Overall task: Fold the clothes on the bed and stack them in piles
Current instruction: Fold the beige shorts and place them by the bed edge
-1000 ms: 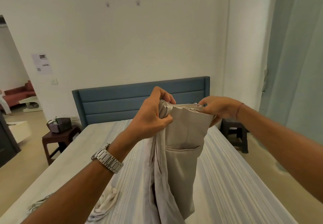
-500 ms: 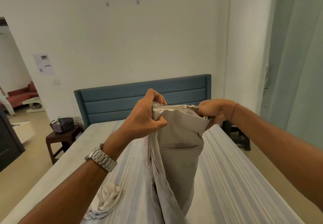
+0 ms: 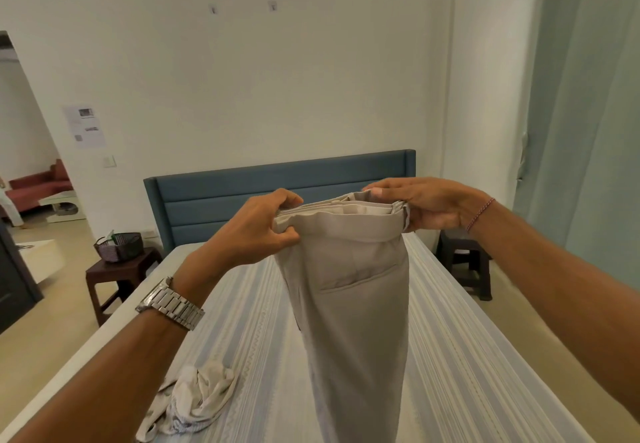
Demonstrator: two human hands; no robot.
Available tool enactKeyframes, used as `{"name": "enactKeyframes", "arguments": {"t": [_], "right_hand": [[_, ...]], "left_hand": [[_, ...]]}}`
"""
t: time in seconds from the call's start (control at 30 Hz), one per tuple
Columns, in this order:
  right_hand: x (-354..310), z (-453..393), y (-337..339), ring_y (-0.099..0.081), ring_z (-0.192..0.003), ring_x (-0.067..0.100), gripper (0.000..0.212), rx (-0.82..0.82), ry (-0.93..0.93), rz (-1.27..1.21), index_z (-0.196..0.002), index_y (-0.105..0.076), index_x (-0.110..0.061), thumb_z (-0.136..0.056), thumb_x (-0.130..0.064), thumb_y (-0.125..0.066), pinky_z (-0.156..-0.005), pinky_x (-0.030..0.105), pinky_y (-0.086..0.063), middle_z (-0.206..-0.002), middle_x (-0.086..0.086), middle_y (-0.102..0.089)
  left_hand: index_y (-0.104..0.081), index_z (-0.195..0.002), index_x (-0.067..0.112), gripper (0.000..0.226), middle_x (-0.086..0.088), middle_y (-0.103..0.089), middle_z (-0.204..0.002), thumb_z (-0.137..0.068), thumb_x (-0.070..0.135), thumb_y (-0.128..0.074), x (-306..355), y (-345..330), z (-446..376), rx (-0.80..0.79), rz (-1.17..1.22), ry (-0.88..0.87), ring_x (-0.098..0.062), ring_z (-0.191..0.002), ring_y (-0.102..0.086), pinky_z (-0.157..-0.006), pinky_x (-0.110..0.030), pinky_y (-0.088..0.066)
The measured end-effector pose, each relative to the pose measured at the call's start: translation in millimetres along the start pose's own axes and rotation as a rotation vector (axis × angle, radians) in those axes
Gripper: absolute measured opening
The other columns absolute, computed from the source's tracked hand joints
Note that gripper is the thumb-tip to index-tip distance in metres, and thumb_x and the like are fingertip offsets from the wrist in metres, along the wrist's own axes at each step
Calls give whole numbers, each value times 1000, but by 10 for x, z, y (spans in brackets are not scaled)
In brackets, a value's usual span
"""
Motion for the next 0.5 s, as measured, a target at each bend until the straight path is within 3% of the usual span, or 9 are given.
{"name": "enactKeyframes", "arguments": {"t": [0.13, 0.23, 0.33, 0.43, 0.5], "right_hand": [[-61, 106, -76, -60, -122, 25, 39, -2, 239, 68, -133, -65, -33, -97, -41, -55, -92, 40, -59, -136, -7, -62], [-81, 170, -176, -61, -116, 12, 49, -11, 391, 352, -121, -70, -31, -81, -58, -74, -90, 28, -59, -125, -16, -65], [-108, 149, -178, -65, -93, 19, 50, 195, 539, 611, -95, -71, -23, -64, -61, -80, -76, 28, -59, -100, -5, -68], [-88, 134, -67, -66, -76, 31, 72, 322, 586, 563, -85, -70, -2, -69, -72, -70, -64, 45, -59, -80, 13, -67], [-86, 138, -25, -65, -74, 32, 76, 375, 627, 610, -86, -66, -3, -70, -77, -67, -64, 44, -59, -79, 12, -66]], "left_hand": [[-66, -117, 11, 24, -1, -63, -105, -93, 12, -67, -24, 22, 4, 57, 12, -14, -13, -93, -59, -77, -19, -48], [-63, -114, 15, 20, 1, -62, -105, -94, 13, -67, -54, 53, 5, 75, 45, 6, -13, -93, -59, -75, -19, -49], [-63, -113, 16, 19, 3, -62, -104, -95, 12, -66, -66, 93, 19, 62, 61, 0, -12, -93, -60, -74, -19, -51], [-64, -115, 14, 20, 3, -63, -104, -95, 12, -64, -87, 110, 33, 27, 86, 0, -14, -93, -61, -71, -20, -52], [-63, -117, 14, 20, 3, -62, -105, -97, 13, -63, -78, 100, 41, 5, 82, 2, -14, -93, -61, -70, -18, -51]]}}
Point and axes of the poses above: each hand's wrist, its own z-axis away from the middle knuckle, its own y-axis out of the back of the hand, x = y × z, the point moved 4 cm from there along -z, towards the middle knuckle
